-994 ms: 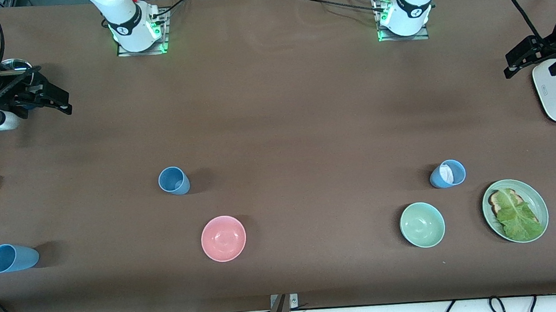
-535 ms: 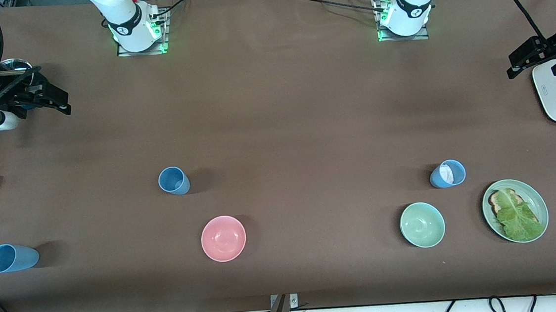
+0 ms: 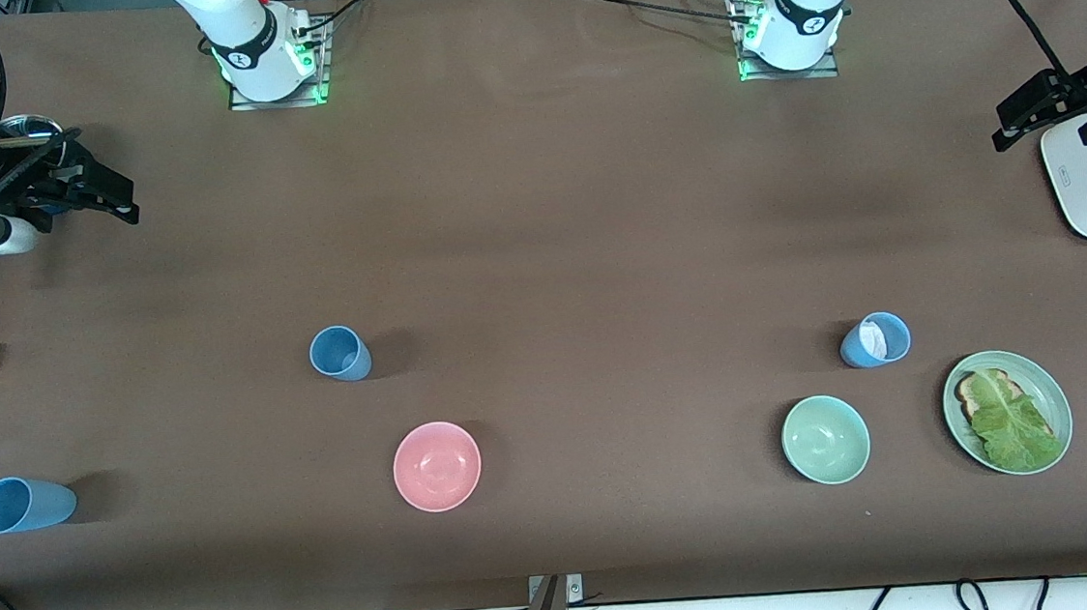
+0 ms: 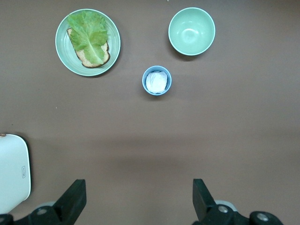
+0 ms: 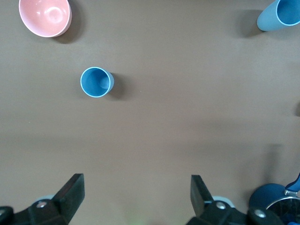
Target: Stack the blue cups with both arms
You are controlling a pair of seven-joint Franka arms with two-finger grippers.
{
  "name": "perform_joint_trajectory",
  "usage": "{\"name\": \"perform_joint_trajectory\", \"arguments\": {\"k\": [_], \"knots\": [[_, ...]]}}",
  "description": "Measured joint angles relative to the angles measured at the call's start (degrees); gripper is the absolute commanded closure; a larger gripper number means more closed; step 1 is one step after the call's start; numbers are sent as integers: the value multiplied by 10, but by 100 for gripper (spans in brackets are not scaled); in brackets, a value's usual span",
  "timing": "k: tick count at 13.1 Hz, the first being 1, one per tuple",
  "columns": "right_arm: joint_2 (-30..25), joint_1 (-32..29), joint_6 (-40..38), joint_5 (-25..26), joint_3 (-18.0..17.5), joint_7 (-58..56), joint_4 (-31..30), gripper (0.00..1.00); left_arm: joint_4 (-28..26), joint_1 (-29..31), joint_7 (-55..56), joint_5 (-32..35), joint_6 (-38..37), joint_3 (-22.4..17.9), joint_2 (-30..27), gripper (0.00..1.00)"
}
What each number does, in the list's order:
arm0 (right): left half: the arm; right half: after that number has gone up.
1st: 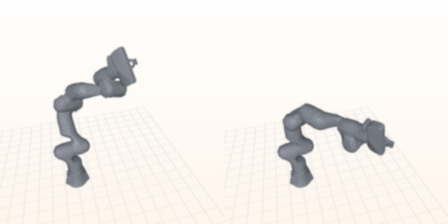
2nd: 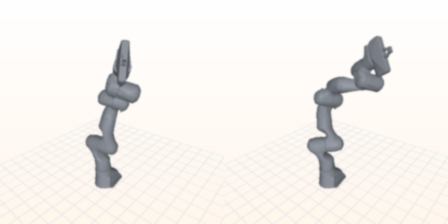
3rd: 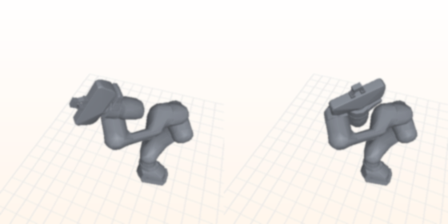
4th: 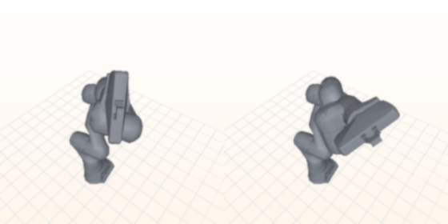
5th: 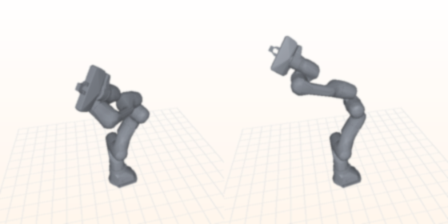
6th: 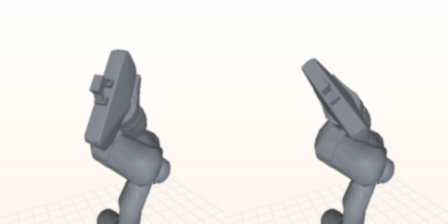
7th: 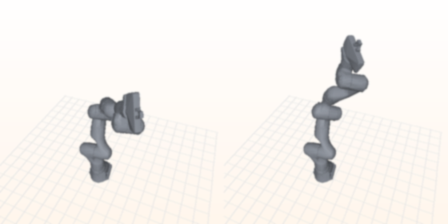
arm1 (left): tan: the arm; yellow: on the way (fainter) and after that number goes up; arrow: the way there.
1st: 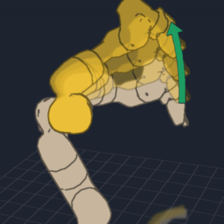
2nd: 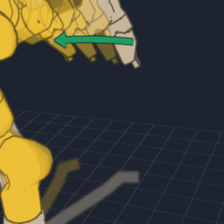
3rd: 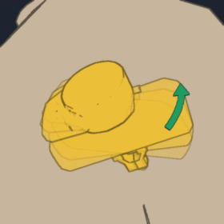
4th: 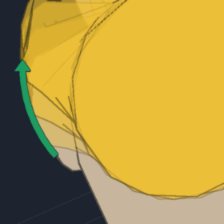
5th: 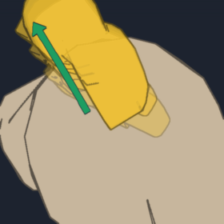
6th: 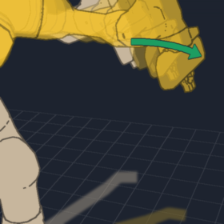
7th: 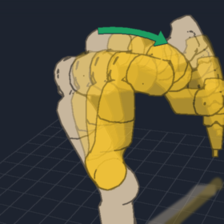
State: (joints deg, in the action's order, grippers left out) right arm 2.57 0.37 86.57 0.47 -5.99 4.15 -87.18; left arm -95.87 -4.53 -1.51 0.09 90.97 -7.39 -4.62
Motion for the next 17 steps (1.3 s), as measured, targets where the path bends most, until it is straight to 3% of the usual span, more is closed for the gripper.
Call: {"name": "perform_joint_trajectory", "arguments": {"k": [17], "knots": [[0,1,-4,0,-2,-4,0,0,0,19,0,0,0,22,0,0]]}}
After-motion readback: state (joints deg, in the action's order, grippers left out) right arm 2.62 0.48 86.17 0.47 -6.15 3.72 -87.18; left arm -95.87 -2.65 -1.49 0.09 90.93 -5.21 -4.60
